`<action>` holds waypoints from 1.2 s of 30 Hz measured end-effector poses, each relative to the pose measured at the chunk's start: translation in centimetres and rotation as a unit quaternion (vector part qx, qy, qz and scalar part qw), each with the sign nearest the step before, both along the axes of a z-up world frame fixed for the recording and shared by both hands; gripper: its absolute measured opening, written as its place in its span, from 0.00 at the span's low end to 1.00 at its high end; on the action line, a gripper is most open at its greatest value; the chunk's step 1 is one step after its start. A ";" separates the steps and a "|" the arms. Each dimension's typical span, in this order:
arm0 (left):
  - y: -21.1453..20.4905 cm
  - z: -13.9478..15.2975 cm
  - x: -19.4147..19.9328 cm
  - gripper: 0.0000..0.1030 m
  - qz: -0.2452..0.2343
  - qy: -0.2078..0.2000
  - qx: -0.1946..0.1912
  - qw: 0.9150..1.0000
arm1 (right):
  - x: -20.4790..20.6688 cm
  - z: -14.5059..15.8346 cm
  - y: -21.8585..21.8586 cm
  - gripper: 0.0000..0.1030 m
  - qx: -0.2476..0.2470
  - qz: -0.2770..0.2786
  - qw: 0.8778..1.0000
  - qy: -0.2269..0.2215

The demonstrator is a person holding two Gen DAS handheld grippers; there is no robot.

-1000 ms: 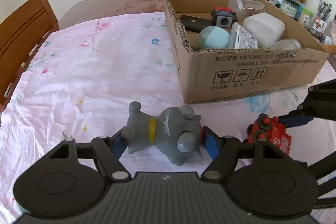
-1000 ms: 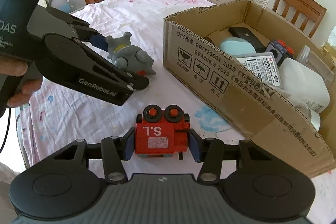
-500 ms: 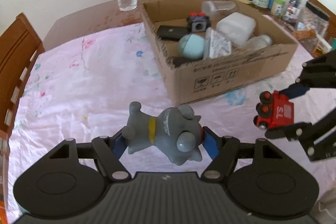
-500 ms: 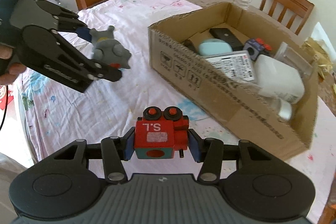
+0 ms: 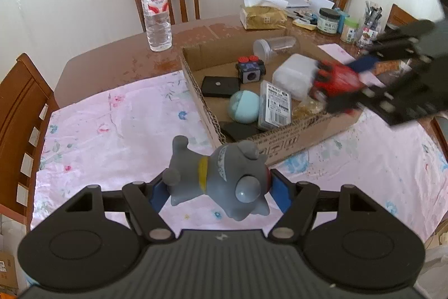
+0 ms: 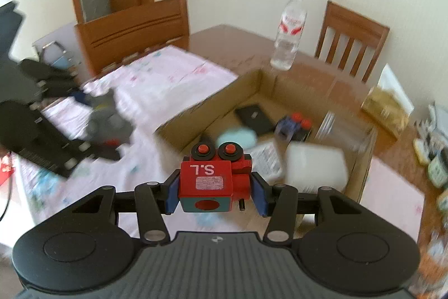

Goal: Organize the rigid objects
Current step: 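Carry both toys over the box and open the right gripper to drop the red car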

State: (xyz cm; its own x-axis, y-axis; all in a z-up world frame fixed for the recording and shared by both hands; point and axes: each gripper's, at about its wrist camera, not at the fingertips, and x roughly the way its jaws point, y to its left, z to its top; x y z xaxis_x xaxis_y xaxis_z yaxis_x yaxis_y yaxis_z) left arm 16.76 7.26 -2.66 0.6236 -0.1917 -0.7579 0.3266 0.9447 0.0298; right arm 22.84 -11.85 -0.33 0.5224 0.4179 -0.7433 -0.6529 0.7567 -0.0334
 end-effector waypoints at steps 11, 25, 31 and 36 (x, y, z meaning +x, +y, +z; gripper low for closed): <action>1.5 1.1 0.4 0.70 0.023 -0.022 0.003 0.999 | 9.3 -3.5 4.2 0.54 -0.004 -0.027 0.999 0.026; 1.6 2.4 2.7 0.70 0.016 -0.040 0.004 0.999 | 8.4 -2.7 4.4 1.00 -0.011 -0.063 0.998 0.021; 0.0 3.4 5.9 0.70 -0.011 -0.053 -0.007 0.998 | 5.4 -1.3 2.1 1.00 -0.021 -0.125 0.991 0.045; -2.1 3.7 10.3 0.70 -0.033 -0.053 -0.020 0.998 | 2.6 -0.1 0.1 1.00 -0.005 -0.179 0.983 0.048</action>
State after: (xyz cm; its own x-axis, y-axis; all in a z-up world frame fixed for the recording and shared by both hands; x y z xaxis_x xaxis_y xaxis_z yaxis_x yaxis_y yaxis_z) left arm 27.08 5.14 1.04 0.6855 -0.2637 -0.6786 0.3848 0.9225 0.0303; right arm 25.48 -11.79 -0.46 0.5628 0.2130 -0.7987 -0.3453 0.9385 0.0070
